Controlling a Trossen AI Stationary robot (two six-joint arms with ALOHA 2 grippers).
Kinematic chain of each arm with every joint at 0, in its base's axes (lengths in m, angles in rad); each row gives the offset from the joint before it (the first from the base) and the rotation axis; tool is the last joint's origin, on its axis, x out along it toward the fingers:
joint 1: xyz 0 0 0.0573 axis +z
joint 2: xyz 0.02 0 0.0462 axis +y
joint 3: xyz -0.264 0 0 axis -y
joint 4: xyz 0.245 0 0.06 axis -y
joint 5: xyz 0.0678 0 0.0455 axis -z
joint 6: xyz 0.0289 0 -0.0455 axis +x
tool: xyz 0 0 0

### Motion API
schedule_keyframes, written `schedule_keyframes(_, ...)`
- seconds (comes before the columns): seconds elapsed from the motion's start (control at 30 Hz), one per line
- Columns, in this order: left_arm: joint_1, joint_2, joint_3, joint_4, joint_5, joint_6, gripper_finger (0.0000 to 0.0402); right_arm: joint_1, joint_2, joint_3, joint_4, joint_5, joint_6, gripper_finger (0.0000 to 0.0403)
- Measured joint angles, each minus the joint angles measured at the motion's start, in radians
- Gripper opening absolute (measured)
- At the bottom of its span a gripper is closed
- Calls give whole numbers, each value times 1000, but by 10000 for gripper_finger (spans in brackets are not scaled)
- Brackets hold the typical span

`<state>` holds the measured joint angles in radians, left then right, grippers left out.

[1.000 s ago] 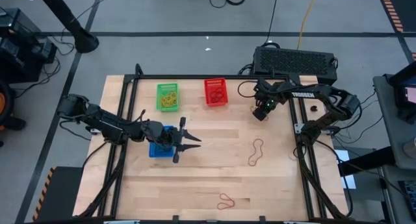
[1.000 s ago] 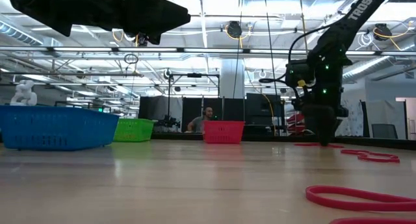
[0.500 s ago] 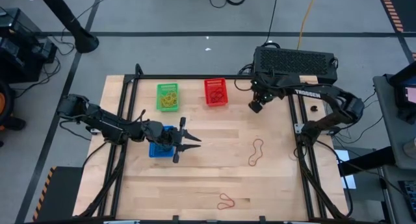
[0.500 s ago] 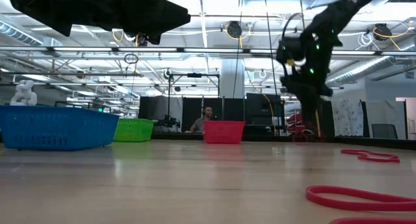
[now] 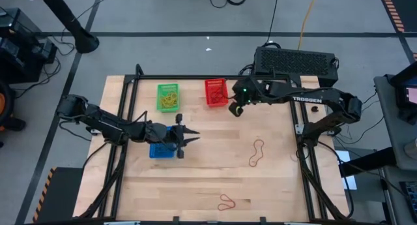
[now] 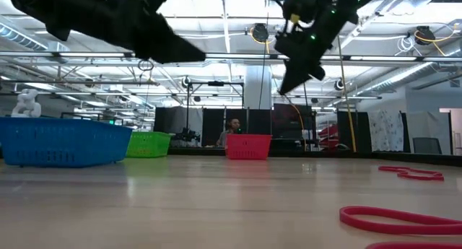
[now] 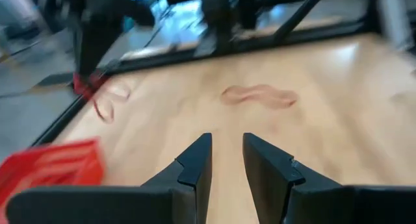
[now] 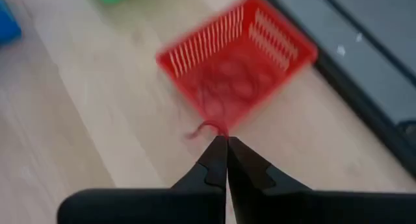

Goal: Sort rubber bands into baskets
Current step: Put the red rubber band into the red bin

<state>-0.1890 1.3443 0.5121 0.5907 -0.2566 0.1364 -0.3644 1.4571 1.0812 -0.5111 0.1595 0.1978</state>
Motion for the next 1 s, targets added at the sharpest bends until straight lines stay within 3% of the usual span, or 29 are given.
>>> schedule_keyframes(0.13,0,-43,0,-138,-116,0,95,23,35,36,84,31,1,0)
schedule_keyframes(0.37,1,-223,-1,-414,-252,-71,95,18,141,58,252,31,-22,0)
schedule_keyframes(0.57,4,-323,-57,-458,-473,-163,95,-39,236,58,384,30,-34,0)
schedule_keyframes(1.0,11,-334,-76,-449,-484,-180,95,-84,305,58,413,17,27,6)
